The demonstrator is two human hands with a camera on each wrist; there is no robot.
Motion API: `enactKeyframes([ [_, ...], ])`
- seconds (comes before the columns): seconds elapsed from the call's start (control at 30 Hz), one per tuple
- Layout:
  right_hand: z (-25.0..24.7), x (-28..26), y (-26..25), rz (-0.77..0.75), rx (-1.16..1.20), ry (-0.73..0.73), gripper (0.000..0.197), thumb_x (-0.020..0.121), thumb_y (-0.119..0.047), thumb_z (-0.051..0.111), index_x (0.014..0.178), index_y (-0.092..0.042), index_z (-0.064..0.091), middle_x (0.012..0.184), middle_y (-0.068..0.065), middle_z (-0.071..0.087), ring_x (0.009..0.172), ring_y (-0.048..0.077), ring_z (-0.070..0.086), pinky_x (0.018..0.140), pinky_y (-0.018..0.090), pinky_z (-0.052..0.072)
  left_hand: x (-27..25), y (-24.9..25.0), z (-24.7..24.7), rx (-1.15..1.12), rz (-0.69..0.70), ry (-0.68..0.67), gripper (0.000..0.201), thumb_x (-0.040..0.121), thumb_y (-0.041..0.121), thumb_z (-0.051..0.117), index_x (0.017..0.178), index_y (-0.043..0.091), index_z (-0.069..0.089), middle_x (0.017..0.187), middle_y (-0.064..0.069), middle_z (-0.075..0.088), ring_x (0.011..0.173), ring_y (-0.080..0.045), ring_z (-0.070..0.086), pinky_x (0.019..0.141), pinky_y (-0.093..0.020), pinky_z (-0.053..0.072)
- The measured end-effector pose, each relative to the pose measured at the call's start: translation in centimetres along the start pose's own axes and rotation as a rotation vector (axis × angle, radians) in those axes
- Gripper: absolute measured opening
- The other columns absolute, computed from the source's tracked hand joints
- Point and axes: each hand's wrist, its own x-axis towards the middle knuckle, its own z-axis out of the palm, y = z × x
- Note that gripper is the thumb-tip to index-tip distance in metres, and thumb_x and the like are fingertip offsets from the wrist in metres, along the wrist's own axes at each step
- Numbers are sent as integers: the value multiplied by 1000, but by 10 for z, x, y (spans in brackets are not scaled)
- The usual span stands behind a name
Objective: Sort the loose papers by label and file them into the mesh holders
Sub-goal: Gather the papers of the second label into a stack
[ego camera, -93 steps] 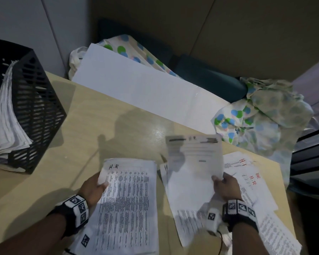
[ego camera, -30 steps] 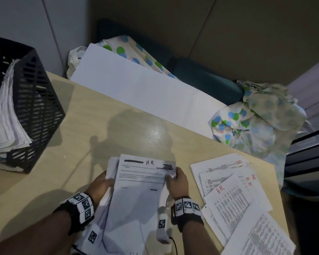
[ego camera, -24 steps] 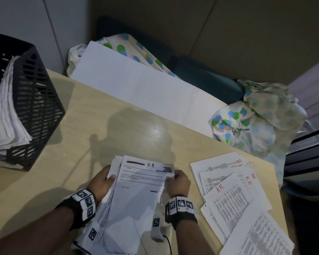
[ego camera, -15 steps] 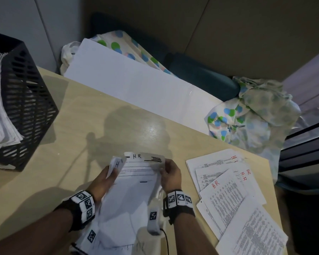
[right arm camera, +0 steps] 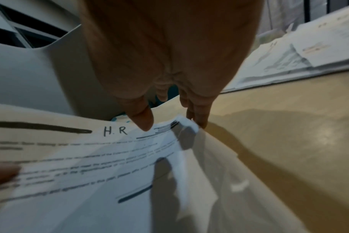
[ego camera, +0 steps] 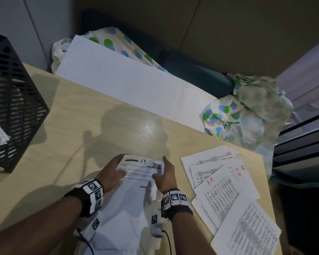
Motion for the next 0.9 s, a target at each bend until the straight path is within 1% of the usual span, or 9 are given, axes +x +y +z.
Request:
enactKeyframes([
  [0.13, -4, 3, 2, -28, -213, -79, 69, 90, -16, 57, 150, -28, 24, 159, 5, 1, 142, 29, 26, 113, 34, 28, -2, -3, 1, 19, -1, -52, 59, 76, -14, 47, 107, 36, 49, 101, -6, 61, 74, -10, 55, 59, -15, 43],
  [0.3, 1, 4, -3, 19, -446, -130, 43, 88, -29, 55, 129, -19, 56, 150, 7, 25, 134, 32, 30, 112, 37, 30, -5, -13, 3, 48, 96, -87, 62, 70, 2, 57, 106, 52, 51, 120, -1, 54, 113, -11, 54, 91, -22, 46],
  [0.43, -13, 0, 8, -141, -238, -132, 36, 93, -29, 56, 126, -16, 59, 142, 2, 46, 126, 19, 47, 103, 21, 33, -5, -21, 6, 134, 48, 24, 53, 79, -6, 55, 91, 45, 55, 111, 1, 55, 110, -16, 54, 93, -25, 41],
  [0.5, -39, 0, 30, -130, -163, 60, 39, 89, -26, 62, 127, -19, 57, 140, 2, 47, 122, 21, 52, 99, 21, 35, -6, -26, 4, 149, -19, 43, 54, 83, 0, 57, 111, 44, 46, 120, -5, 56, 118, -24, 52, 89, -26, 38],
  [0.57, -67, -2, 63, 21, -326, 235, 58, 80, -29, 70, 134, -23, 49, 147, 6, 36, 133, 26, 41, 100, 33, 37, -8, -35, 0, 140, -104, 58, 70, 83, 4, 60, 136, 36, 27, 131, -14, 50, 130, -28, 45, 90, -25, 37],
  [0.63, -88, -13, 95, 302, -558, 130, 92, 73, -41, 76, 147, -28, 22, 159, 6, 6, 146, 30, 14, 108, 53, 30, -13, -43, -4, 85, -126, 62, 72, 77, 16, 68, 135, 34, 31, 132, -9, 51, 128, -27, 48, 94, -30, 42],
  [0.7, -95, -24, 126, 439, -660, -54, 109, 74, -43, 74, 149, -33, -4, 159, 7, -15, 147, 36, -1, 110, 62, 22, -15, -56, -6, 69, -121, 13, 58, 67, 34, 68, 121, 33, 48, 121, -1, 62, 116, -22, 59, 99, -41, 46],
  [0.8, -92, -36, 152, 306, -694, -126, 93, 86, -32, 56, 147, -38, -14, 160, 10, -6, 145, 41, 2, 115, 54, 20, -13, -70, -6, 88, -130, -45, 46, 70, 27, 66, 115, 24, 58, 110, 3, 70, 104, -14, 65, 98, -46, 49],
  [0.9, -94, -44, 149, 220, -589, 10, 56, 95, -19, 40, 148, -24, 23, 155, 9, 23, 139, 34, 29, 111, 47, 31, -11, -67, -3, 126, -119, -44, 35, 79, 11, 66, 109, 27, 60, 107, 2, 70, 103, -18, 65, 96, -42, 50],
])
